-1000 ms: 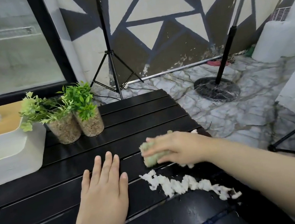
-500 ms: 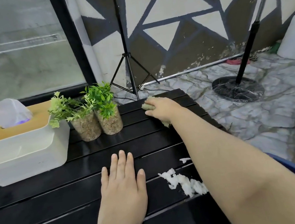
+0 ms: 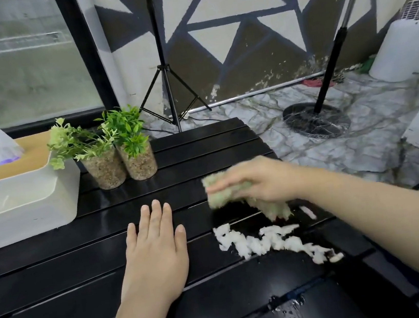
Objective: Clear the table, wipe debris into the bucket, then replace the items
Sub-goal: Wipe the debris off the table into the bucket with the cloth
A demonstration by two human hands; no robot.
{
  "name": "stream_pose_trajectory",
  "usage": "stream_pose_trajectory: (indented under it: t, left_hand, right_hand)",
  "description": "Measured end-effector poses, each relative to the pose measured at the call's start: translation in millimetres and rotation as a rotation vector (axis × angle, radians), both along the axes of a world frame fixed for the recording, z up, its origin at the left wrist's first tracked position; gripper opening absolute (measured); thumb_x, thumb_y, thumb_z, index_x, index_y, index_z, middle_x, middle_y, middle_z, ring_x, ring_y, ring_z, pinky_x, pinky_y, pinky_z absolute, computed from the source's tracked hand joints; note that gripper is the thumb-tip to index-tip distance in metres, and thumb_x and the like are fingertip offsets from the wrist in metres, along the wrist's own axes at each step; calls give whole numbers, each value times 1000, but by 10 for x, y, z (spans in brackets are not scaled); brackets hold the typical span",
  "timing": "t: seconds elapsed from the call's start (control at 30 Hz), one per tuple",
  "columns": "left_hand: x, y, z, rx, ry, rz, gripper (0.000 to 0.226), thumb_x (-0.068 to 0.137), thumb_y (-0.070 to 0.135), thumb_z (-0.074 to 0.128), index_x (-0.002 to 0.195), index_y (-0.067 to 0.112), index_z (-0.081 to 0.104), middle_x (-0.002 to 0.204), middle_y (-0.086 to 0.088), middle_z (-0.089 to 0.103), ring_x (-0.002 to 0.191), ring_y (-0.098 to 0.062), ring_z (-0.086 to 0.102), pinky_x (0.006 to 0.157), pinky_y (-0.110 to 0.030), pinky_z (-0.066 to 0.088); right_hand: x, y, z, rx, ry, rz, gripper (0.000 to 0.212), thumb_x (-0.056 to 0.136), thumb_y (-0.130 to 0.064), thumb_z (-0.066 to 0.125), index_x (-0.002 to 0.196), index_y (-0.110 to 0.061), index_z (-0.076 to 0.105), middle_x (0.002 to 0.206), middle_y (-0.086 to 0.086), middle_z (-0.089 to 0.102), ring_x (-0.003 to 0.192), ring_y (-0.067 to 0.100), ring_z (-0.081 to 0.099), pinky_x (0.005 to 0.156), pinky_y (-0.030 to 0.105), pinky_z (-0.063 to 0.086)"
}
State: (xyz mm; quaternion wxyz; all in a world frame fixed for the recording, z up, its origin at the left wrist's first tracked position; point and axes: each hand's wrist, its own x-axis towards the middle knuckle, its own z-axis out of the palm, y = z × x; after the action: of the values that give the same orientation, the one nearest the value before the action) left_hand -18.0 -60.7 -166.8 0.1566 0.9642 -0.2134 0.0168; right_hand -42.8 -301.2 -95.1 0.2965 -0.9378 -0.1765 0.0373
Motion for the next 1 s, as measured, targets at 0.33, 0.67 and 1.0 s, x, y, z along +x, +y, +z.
stream_pose_trajectory:
  t: [0.33,0.67,1.0]
  left_hand:
    - [71,-15,-6,59,10,-83,55,93,41,12,145,28,0,155,12,-6,141,-9,-14,116,-35,-5]
    - [71,-29,27,46,44,-73,53,95,38,17,146,27,6,156,11,-1,143,-10,-10,117,-35,-3]
    - [-542,178,145,-183,139,-67,48,95,31,29,143,21,26,154,5,20,143,-10,3,116,-33,3]
  right_hand:
    - [328,-947,-470,-122,8,-585,41,94,-23,52,134,-30,47,145,-2,42,132,19,38,101,19,25]
    - [-458,-336,-332,-104,-40,-279,37,88,-12,60,123,-26,59,131,3,58,124,18,49,108,33,35]
    - [-789,-182,145,280,-97,-356,42,89,-14,59,117,-45,56,126,-20,52,117,-9,44,94,-2,27]
